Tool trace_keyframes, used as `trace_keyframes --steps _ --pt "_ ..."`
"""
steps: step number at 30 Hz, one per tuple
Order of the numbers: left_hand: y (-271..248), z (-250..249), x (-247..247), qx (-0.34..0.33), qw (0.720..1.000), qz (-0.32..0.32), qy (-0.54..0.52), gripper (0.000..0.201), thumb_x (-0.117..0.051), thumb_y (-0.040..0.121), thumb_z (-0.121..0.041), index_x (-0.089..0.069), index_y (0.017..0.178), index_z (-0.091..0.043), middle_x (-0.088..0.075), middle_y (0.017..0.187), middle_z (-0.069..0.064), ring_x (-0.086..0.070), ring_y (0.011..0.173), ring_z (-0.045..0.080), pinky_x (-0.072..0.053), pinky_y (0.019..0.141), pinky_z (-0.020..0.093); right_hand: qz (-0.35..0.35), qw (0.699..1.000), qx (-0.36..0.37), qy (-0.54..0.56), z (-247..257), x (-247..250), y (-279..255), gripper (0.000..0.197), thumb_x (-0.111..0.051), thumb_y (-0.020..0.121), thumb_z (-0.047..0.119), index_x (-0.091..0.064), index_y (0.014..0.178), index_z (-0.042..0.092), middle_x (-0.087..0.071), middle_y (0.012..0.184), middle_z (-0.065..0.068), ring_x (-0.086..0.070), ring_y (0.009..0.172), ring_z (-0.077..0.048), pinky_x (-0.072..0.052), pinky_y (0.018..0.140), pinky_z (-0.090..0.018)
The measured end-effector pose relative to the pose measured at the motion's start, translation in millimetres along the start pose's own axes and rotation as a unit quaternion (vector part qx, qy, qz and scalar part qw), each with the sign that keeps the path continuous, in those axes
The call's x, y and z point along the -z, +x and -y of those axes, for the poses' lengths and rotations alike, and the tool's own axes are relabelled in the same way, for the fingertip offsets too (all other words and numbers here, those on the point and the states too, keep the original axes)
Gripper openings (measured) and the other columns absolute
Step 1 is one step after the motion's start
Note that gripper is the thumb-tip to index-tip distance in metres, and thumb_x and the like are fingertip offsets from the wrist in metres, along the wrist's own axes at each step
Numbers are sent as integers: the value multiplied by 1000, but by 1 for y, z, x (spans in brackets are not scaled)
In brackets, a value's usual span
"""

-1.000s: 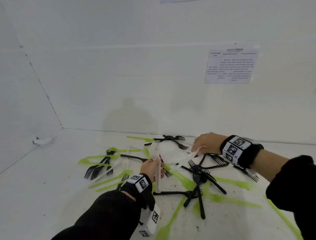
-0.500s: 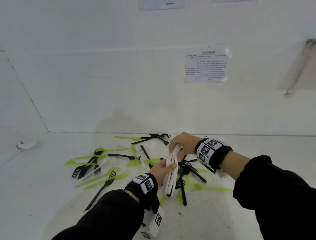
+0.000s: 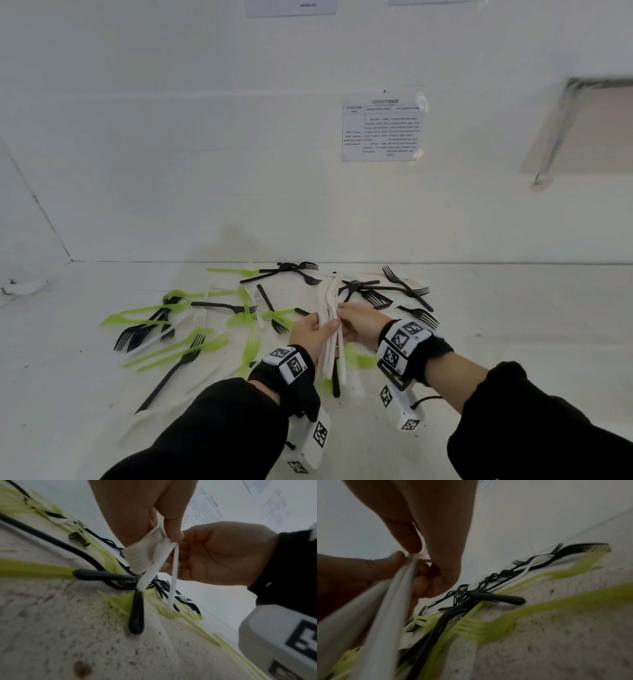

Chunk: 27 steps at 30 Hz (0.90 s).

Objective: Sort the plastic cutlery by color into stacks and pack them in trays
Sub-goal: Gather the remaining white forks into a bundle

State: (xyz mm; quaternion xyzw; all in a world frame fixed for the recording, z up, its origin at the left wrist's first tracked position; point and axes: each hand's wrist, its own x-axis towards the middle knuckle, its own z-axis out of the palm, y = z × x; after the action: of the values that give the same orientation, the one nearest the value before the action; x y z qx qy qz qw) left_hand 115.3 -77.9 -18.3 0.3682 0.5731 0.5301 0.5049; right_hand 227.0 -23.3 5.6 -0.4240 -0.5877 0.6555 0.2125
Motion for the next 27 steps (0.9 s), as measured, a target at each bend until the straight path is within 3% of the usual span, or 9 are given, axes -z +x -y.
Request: trace_keyframes --steps 4,7,12,14,18,20,23,25,27 --pt "-4 1 -4 -12 1000 -1 12 9 -60 88 -5 -63 98 -5 -68 80 6 -67 60 12 -55 52 23 9 1000 11 27 -3 -2 -7 30 -36 101 20 -58 85 10 -60 79 -9 -58 64 -17 -53 58 -29" --pt "-7 -1 -7 2 1000 13 -2 5 -60 89 -5 -63 93 -6 -68 82 9 -67 67 18 -57 55 26 -28 999 30 -1 -5 -1 -6 23 -43 98 15 -54 80 7 -57 73 -9 -59 61 -20 -53 57 -32" --pt "-5 2 -7 7 1000 -15 -6 13 -57 92 -15 -65 86 -7 -66 101 29 -64 88 38 -53 85 53 -80 997 15 -2 -1 -2 -2 30 -42 99 17 -51 71 9 -54 66 -8 -55 57 -18 -48 47 -25" --pt "2 7 -5 12 1000 -26 1 18 -57 92 -19 -66 88 -4 -66 101 30 -64 91 40 -49 88 58 -82 997 8 -10 -1 -4 -1 31 -42 99 19 -50 71 11 -53 66 -6 -54 59 -15 -49 55 -25" --pt "4 5 -3 27 999 -27 -12 18 -56 92 -19 -68 90 -5 -69 100 23 -65 97 38 -49 93 52 -82 997 8 4 -1 -11 0 26 -44 98 17 -54 75 11 -56 72 -6 -56 66 -16 -51 74 -35" --pt "-1 -2 -1 46 998 -27 -46 19 -55 93 -16 -67 95 -1 -69 96 23 -66 90 37 -54 86 47 -83 996 21 4 -1 -12 0 19 -48 96 15 -58 82 8 -60 76 -7 -60 70 -19 -53 79 -40" --pt "-3 -7 8 71 996 -4 -60 16 -56 93 -15 -65 91 -2 -70 79 14 -65 68 28 -57 57 33 -108 993 49 0 -4 -12 -2 11 -57 91 10 -64 96 4 -64 76 -5 -63 70 -21 -57 70 -37" --pt "-6 -9 15 78 996 7 -40 13 -56 93 -15 -64 89 -6 -69 77 11 -65 65 25 -58 53 33 -131 989 62 -19 -7 -14 -3 17 -61 88 11 -66 101 2 -64 72 -3 -62 66 -17 -53 61 -28" --pt "-6 -7 23 65 998 7 -18 12 -56 93 -15 -64 92 -7 -69 81 11 -66 66 22 -59 60 34 -156 986 62 -12 -11 -19 -2 17 -67 84 13 -66 101 9 -63 70 -2 -57 64 -18 -52 62 -28"
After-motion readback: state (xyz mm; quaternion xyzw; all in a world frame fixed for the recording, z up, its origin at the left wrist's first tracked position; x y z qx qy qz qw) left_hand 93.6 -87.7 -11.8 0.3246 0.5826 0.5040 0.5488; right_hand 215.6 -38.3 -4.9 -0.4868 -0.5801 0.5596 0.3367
